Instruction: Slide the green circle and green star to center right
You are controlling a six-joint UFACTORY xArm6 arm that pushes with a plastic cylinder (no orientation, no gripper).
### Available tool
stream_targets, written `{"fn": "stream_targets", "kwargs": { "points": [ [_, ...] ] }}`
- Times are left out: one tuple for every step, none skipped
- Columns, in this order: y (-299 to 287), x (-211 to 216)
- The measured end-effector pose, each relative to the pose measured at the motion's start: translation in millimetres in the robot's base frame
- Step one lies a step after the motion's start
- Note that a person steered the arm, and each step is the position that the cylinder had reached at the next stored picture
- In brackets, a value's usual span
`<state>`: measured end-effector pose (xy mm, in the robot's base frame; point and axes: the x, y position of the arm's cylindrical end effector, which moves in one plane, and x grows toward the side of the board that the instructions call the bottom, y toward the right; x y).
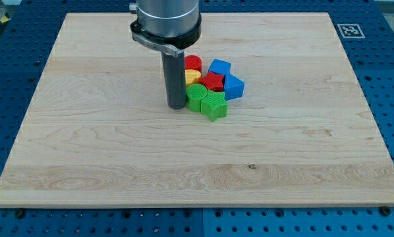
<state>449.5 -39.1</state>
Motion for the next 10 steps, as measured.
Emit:
{"fn": "stream_targets", "kwargs": {
  "points": [
    [0,-1],
    [-12,-7],
    [-26,-15],
    [-26,-25],
    [-17,-41],
    [5,-39],
    [11,-16],
    [11,0],
    [12,5],
    [12,9]
  ]
}}
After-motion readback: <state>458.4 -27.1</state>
